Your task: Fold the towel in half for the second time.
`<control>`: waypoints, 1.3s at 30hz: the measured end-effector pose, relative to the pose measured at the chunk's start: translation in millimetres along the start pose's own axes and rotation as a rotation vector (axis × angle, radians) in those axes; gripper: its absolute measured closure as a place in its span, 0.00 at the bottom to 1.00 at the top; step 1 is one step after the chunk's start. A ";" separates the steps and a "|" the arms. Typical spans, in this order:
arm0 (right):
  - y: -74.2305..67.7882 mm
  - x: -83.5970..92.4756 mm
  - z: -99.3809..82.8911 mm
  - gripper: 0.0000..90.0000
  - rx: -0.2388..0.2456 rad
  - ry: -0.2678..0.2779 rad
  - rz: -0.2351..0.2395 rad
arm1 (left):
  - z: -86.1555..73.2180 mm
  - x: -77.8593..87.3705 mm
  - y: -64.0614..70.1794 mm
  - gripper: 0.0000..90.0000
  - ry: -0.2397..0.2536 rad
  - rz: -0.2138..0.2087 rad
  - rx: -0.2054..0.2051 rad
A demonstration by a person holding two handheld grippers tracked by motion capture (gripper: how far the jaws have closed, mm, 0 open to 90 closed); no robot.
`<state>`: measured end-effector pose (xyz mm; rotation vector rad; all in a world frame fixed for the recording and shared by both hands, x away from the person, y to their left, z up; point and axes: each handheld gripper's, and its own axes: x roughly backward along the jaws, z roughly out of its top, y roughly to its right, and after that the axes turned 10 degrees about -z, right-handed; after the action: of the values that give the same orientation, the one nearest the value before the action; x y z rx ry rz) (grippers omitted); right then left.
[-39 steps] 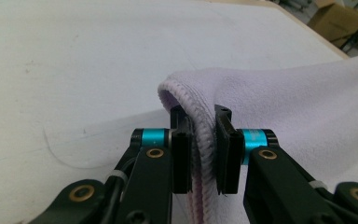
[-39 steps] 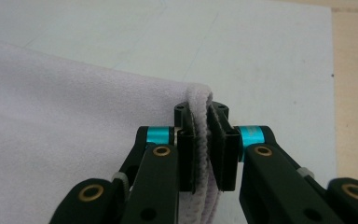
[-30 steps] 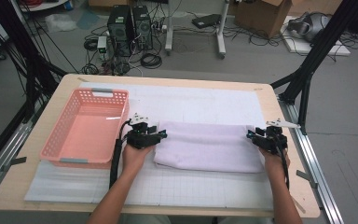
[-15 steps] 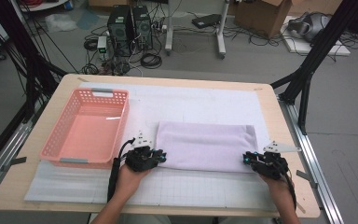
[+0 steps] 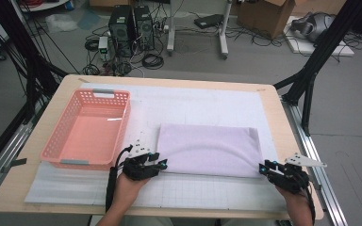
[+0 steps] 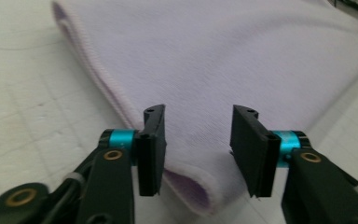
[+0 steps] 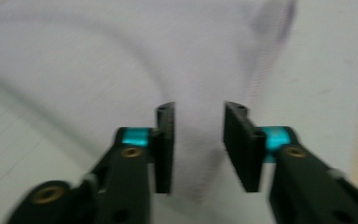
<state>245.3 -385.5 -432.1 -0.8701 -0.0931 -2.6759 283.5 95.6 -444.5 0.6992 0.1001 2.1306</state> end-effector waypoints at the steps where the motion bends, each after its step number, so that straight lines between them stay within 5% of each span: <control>1: 2.0 -1.3 0.2 0.66 -0.020 -0.003 -0.002 | 1.6 0.3 -3.4 0.54 0.010 0.004 0.027; 6: 5.3 -16.3 9.4 0.69 -0.008 -0.001 -0.017 | 16.1 -8.5 -20.8 0.54 0.049 -0.003 0.056; 10: 5.7 -29.7 28.1 0.72 0.015 0.021 -0.020 | 25.0 -19.2 -28.9 0.57 0.088 0.001 0.006; 14: 6.7 -48.4 48.0 0.75 0.061 0.016 -0.023 | 42.4 -30.0 -41.3 0.59 0.085 0.042 0.008; 21: 6.8 -81.6 71.2 0.90 0.126 -0.027 0.018 | 58.9 -54.8 -61.5 0.70 0.034 0.064 0.020; 23: 5.3 -92.9 72.6 0.92 0.144 -0.050 0.026 | 59.2 -63.2 -66.9 0.76 -0.025 0.073 0.029; 27: 4.4 -117.1 72.6 0.96 0.183 -0.108 -0.005 | 60.7 -73.7 -68.9 0.91 -0.067 0.154 0.004; 30: 10.4 -123.7 76.5 0.99 0.158 -0.088 -0.115 | 62.5 -76.1 -69.9 0.97 -0.051 0.244 -0.007; 32: 14.5 -126.5 76.5 0.99 0.140 -0.077 -0.183 | 62.6 -75.9 -71.4 0.97 -0.035 0.252 0.024; 36: 20.9 -120.6 79.2 0.90 0.091 -0.042 -0.195 | 65.7 -68.5 -75.1 0.67 0.029 0.257 0.064; 39: 29.1 -113.0 82.1 0.73 0.049 -0.025 -0.193 | 62.9 -69.0 -81.6 0.58 0.017 0.228 0.089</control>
<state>386.8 -367.6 -432.4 -0.9220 -0.2593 -2.8272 406.8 82.5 -447.9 0.7752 0.1304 2.3624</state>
